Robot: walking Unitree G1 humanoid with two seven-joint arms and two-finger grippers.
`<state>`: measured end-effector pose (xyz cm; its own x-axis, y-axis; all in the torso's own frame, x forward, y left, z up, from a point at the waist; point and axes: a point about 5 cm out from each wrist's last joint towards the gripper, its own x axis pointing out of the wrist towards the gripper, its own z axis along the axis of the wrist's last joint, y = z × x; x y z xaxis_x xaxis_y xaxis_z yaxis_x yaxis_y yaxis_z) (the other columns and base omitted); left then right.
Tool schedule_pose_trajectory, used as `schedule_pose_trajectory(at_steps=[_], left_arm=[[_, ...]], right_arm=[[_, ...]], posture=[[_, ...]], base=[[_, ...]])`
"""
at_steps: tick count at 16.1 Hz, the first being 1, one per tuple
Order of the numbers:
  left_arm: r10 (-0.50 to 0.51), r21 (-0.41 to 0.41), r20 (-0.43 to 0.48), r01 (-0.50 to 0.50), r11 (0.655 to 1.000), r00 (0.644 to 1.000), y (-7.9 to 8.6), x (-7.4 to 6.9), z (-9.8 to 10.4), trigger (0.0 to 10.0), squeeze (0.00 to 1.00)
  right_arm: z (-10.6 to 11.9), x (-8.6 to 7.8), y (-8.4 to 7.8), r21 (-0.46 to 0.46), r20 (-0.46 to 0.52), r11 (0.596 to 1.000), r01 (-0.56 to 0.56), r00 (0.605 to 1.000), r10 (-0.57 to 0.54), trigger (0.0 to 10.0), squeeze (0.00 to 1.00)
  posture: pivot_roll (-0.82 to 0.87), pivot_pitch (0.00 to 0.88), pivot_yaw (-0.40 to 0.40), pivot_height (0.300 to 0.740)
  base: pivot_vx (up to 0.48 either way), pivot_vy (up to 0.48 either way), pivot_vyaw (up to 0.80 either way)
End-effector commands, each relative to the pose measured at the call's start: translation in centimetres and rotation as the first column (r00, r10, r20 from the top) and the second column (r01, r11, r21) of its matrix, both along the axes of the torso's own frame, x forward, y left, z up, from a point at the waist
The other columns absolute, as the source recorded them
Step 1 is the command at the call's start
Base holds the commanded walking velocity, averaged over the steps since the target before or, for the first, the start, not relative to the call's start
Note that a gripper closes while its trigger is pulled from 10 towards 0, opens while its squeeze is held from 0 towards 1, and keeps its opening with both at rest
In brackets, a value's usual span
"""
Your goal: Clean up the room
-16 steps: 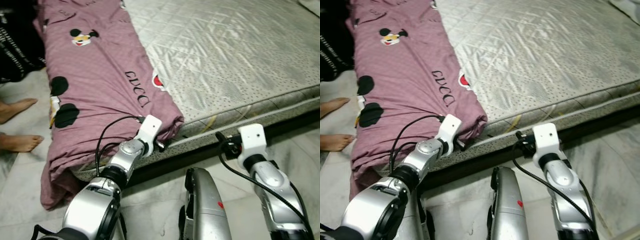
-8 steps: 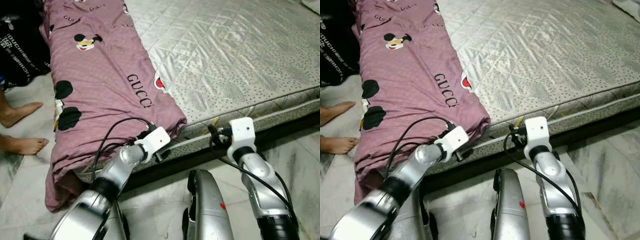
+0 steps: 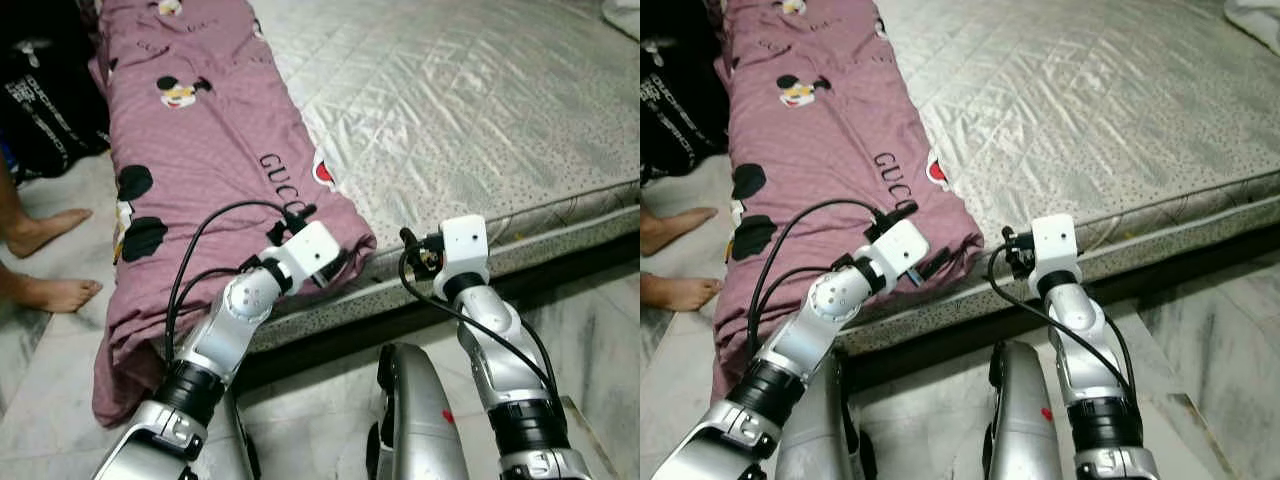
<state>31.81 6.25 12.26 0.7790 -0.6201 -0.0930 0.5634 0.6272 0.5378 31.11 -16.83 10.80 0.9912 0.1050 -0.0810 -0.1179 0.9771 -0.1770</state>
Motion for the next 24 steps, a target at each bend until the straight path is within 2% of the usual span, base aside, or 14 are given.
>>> schedule_pose_trajectory(at_steps=[1,2,5,8,9,10,11,13,15,16,17,18,21,24], left_arm=[[0.076,-0.082,0.034,-0.073,0.994,0.997,0.7,1.0,1.4,10.0,0.0],[0.164,-0.121,0.039,-0.158,0.98,0.986,1.9,1.9,1.9,10.0,0.0],[0.285,-0.156,-0.006,-0.283,0.946,0.958,3.8,3.7,2.4,10.0,0.0],[0.499,-0.241,-0.197,-0.535,0.81,0.844,7.0,5.7,1.4,10.0,0.0],[0.522,-0.233,-0.27,-0.581,0.78,0.809,7.7,5.9,0.5,10.0,0.0],[0.532,-0.201,-0.379,-0.629,0.751,0.757,8.4,6.2,-0.7,10.0,0.0],[0.528,-0.189,-0.43,-0.645,0.74,0.732,8.5,6.2,-1.2,10.0,0.0],[0.493,-0.105,-0.5,-0.614,0.782,0.713,7.9,5.7,-2.8,10.0,0.0],[0.453,-0.092,-0.56,-0.596,0.798,0.693,7.0,5.2,-3.9,10.0,0.0],[0.395,-0.048,-0.625,-0.539,0.841,0.673,5.7,4.1,-5.7,10.0,0.0],[0.378,-0.038,-0.646,-0.523,0.851,0.663,5.3,3.7,-6.3,10.0,0.0],[0.359,0.003,-0.637,-0.463,0.886,0.683,4.1,3.1,-7.0,10.0,0.0],[0.305,0.002,-0.62,-0.387,0.922,0.723,2.7,2.7,-7.2,10.0,0.0],[0.361,0.007,-0.523,-0.42,0.908,0.772,4.1,3.5,-6.3,10.0,0.0]], right_arm=[[-0.1,0.0,0.1,0.004,0.0,1.0,0.003,1.0,-0.003,10.0,0.0],[-0.2,0.0,0.1,0.006,0.003,1.0,0.007,1.0,-0.007,10.0,0.0],[-0.4,-0.4,0.0,0.006,0.004,1.0,0.009,1.0,-0.009,10.0,0.0],[-0.6,-1.7,-1.1,-0.016,-0.012,1.0,0.023,1.0,-0.023,10.0,0.0],[-0.6,-2.6,-1.5,-0.026,-0.016,0.999,0.03,0.999,-0.031,10.0,0.0],[-0.6,-3.6,-2.0,-0.041,-0.026,0.999,0.035,0.999,-0.036,10.0,0.0],[-0.6,-4.2,-2.2,-0.047,-0.03,0.998,0.036,0.999,-0.037,10.0,0.0],[-0.7,-5.3,-2.9,-0.065,-0.05,0.996,0.054,0.997,-0.057,10.0,0.0],[-0.5,-5.7,-3.4,-0.073,-0.053,0.995,0.069,0.996,-0.073,10.0,0.0],[-0.3,-5.9,-3.6,-0.078,-0.056,0.994,0.074,0.995,-0.078,10.0,0.0],[-0.3,-5.9,-3.6,-0.08,-0.057,0.994,0.075,0.995,-0.079,10.0,0.0],[-0.1,-5.8,-3.6,-0.082,-0.063,0.994,0.076,0.995,-0.081,10.0,0.0],[0.2,-5.0,-3.2,-0.074,-0.049,0.995,0.072,0.996,-0.076,10.0,0.0],[0.6,-3.3,-1.9,-0.043,-0.023,0.998,0.049,0.998,-0.05,10.0,0.0]], posture=[[-0.04,0.043,0.028,0.533],[-0.05,0.046,0.031,0.533],[-0.07,0.06,0.033,0.533],[-0.1,0.103,0.035,0.533],[-0.12,0.129,0.037,0.533],[-0.14,0.153,0.041,0.533],[-0.15,0.166,0.044,0.533],[-0.17,0.192,0.049,0.533],[-0.19,0.205,0.051,0.533],[-0.19,0.206,0.052,0.533],[-0.2,0.204,0.052,0.533],[-0.2,0.195,0.052,0.533],[-0.18,0.167,0.053,0.533],[-0.13,0.123,0.049,0.533]], base=[[0.0,0.0,0.0],[0.0,0.0,0.0],[0.0,0.0,0.0],[0.0,0.0,0.0],[0.0,0.0,0.0],[0.0,0.0,0.0],[0.0,0.0,0.0],[0.0,0.0,0.0],[0.0,0.0,0.0],[0.0,0.0,0.0],[0.0,0.0,0.0],[0.0,0.0,0.0],[0.0,0.0,0.0],[0.0,0.0,0.0]])
